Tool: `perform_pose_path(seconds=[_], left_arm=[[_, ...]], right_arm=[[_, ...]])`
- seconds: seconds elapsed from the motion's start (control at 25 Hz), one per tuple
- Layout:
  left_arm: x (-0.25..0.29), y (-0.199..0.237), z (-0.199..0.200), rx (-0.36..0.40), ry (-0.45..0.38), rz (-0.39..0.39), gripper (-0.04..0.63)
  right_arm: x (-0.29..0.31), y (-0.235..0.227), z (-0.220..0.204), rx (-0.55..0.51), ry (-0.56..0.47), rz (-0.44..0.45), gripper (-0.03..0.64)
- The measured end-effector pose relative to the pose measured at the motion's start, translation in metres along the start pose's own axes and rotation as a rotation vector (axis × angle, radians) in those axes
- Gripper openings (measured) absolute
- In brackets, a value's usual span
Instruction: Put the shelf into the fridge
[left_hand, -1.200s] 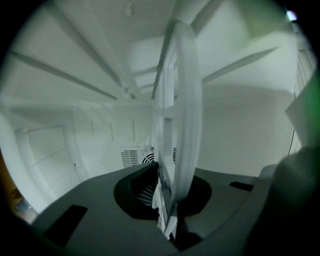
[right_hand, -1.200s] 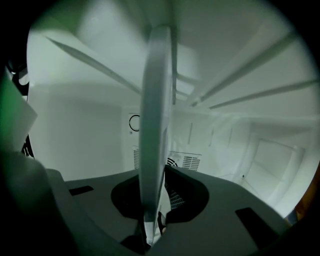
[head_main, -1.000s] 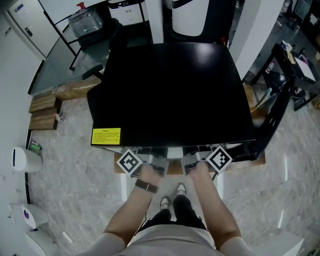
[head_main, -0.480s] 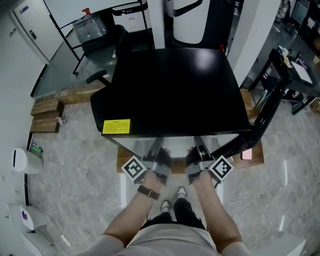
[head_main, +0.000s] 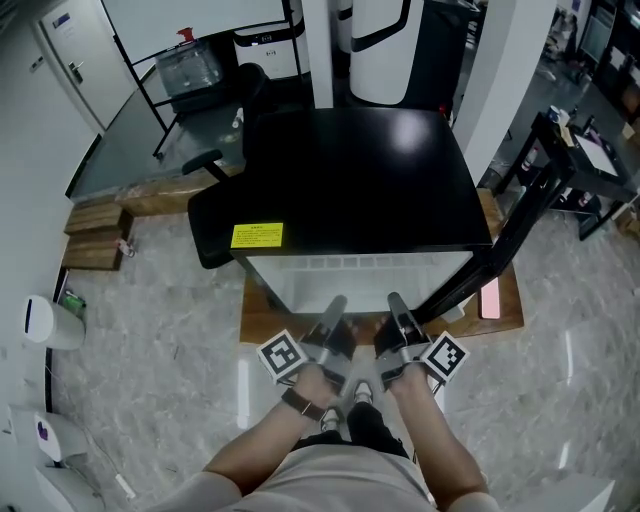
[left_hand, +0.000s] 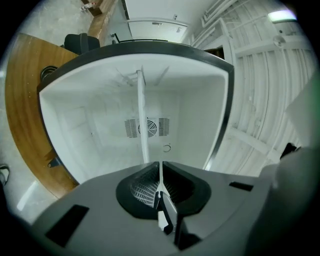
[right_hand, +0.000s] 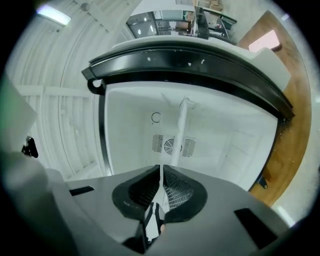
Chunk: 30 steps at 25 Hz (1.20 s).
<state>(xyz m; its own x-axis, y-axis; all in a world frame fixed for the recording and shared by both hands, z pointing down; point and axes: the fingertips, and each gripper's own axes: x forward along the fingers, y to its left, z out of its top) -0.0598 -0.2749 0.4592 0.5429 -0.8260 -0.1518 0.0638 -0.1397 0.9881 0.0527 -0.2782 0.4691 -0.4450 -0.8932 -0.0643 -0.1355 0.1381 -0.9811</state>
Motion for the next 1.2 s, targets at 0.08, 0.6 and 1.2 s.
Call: perform_pose_path(seconds=[0.08, 0.6, 1.2], left_arm=[[-0.011, -0.011, -0.015, 0.005, 0.031, -0.007, 0.02], [-0.055, -0.037, -0.04, 0.03, 0.058, -0.014, 0.006], [-0.059, -0.042, -0.033, 0.042, 0.065, -0.022, 0.006]], right_arm=[[-0.014, 0.009, -0.01, -0.008, 0.016, 0.0, 0.031], [-0.052, 0.038, -0.049, -0.039, 0.032, 0.018, 0.021], [-0.051, 0.049, -0.053, -0.06, 0.035, 0.025, 0.021]])
